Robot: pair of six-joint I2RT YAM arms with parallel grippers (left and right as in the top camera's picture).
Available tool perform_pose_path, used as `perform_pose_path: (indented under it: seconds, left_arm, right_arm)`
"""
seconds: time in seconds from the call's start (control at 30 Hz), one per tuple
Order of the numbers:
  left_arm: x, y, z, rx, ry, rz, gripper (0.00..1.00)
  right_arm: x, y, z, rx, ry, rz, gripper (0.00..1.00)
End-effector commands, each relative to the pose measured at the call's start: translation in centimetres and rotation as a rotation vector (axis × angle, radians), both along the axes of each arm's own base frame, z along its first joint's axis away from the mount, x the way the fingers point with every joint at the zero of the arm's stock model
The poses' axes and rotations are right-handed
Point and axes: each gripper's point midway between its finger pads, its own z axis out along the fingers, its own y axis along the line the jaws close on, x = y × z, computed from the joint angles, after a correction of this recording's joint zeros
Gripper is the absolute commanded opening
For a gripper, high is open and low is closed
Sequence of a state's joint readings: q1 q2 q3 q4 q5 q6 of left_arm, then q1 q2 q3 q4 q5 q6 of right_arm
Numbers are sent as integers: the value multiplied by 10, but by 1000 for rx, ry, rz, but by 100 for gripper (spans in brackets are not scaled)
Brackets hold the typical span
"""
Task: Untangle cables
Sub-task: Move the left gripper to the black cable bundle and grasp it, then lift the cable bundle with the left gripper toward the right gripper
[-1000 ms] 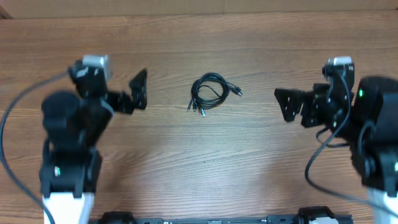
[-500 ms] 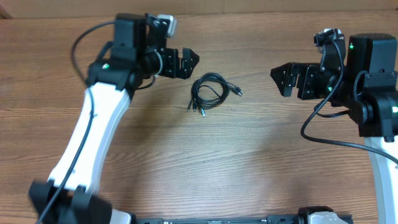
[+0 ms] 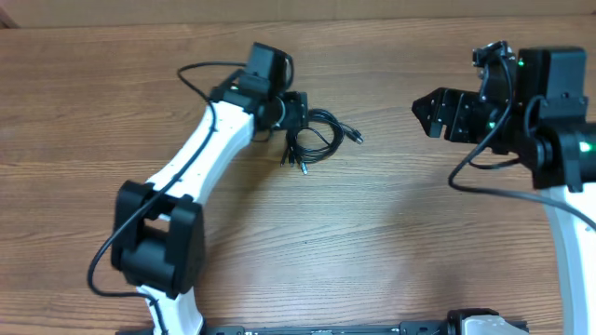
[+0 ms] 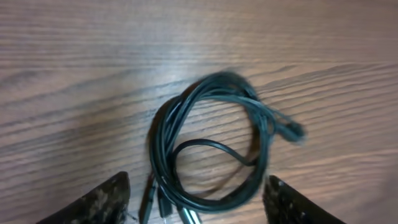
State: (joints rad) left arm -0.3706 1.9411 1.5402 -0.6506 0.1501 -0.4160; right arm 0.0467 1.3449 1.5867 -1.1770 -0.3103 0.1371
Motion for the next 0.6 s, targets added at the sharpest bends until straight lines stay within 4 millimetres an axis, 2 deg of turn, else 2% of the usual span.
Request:
perform_pose_path:
  seconds: [0.0,0.13,0.33,0.57]
  left_arm:
    - [7,9,-28,83,35,96,64]
    - [5,10,-46,81,83,138,60]
    - [1,18,-53,109,113,187,54]
    - [-9,15,-87,104,211,211,47]
  right_arm:
    - [6,-1,-1,9,18,-16,79]
    - [6,-1,-7,7,38,-16,79]
    - [7,-1,-8,7,45,-16,79]
    - [5,-1,-9,6,52,-16,79]
